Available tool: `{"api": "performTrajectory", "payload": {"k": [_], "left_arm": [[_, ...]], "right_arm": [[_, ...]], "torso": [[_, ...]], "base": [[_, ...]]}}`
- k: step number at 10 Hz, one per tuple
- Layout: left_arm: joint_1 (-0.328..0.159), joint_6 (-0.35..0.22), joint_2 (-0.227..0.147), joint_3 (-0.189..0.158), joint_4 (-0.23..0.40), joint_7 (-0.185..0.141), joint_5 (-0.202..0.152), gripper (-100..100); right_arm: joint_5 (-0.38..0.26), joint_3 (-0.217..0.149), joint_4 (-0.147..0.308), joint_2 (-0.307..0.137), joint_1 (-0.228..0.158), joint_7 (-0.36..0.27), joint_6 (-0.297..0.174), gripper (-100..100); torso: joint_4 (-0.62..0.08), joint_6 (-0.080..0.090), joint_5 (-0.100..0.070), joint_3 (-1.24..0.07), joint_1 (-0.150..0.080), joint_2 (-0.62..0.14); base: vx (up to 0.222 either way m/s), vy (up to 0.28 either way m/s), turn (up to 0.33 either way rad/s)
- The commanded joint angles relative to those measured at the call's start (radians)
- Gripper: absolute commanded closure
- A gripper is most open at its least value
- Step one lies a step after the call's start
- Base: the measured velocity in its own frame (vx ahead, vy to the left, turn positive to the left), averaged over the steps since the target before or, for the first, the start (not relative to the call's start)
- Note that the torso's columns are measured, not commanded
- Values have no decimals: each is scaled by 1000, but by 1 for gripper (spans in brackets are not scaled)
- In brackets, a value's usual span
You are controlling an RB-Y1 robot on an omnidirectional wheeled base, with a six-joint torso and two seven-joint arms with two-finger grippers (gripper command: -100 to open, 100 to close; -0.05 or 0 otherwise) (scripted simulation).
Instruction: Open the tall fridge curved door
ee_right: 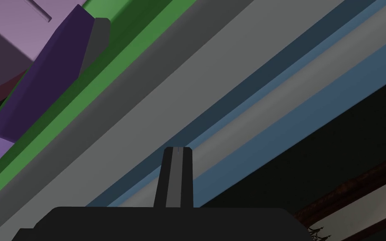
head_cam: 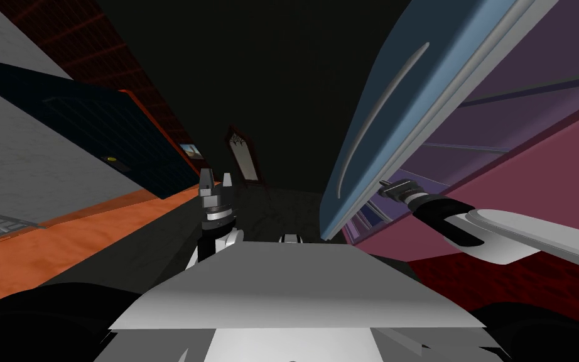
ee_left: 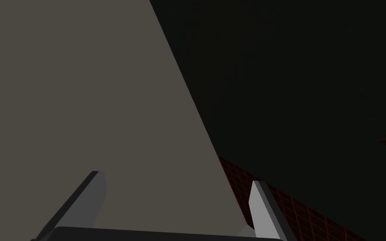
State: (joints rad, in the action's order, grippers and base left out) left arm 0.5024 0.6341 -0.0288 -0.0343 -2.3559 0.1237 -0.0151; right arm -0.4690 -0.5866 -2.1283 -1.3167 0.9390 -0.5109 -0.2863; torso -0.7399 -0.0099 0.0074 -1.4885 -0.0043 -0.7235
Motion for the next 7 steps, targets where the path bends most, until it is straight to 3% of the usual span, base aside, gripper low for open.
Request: {"api": "performTrajectory", "payload": {"k": [1, 2, 3, 5, 6, 7], "left_arm": [[0, 0, 0, 0, 0, 0, 0, 0], [0, 0, 0, 0, 0, 0, 0, 0], [0, 0, 0, 0, 0, 0, 0, 0], [0, 0, 0, 0, 0, 0, 0, 0], [0, 0, 0, 0, 0, 0, 0, 0], [0, 0, 0, 0, 0, 0, 0, 0]], "right_arm": [[10, -13, -41, -23, 3, 0, -70, 100], [10, -13, -41, -23, 3, 0, -91, 100], [23, -9, -82, -45, 21, 1, -121, 100], [23, -9, -82, -45, 21, 1, -167, 100], [36, -4, -123, -66, 38, 2, -194, 100], [36, -4, -123, -66, 38, 2, -227, 100]], "torso": [[3, 1, 0, -1, 11, 3], [4, -1, 1, -2, 13, 4], [2, -1, 1, -1, 8, 2], [2, 1, 0, 0, 4, 0], [0, 2, -1, 2, -2, -3], [1, 3, -2, 3, 3, -2]], "base": [[101, 136, -65], [54, 103, -3], [110, 153, -58], [72, 107, -20], [93, 119, -64], [110, 135, -53]]}}
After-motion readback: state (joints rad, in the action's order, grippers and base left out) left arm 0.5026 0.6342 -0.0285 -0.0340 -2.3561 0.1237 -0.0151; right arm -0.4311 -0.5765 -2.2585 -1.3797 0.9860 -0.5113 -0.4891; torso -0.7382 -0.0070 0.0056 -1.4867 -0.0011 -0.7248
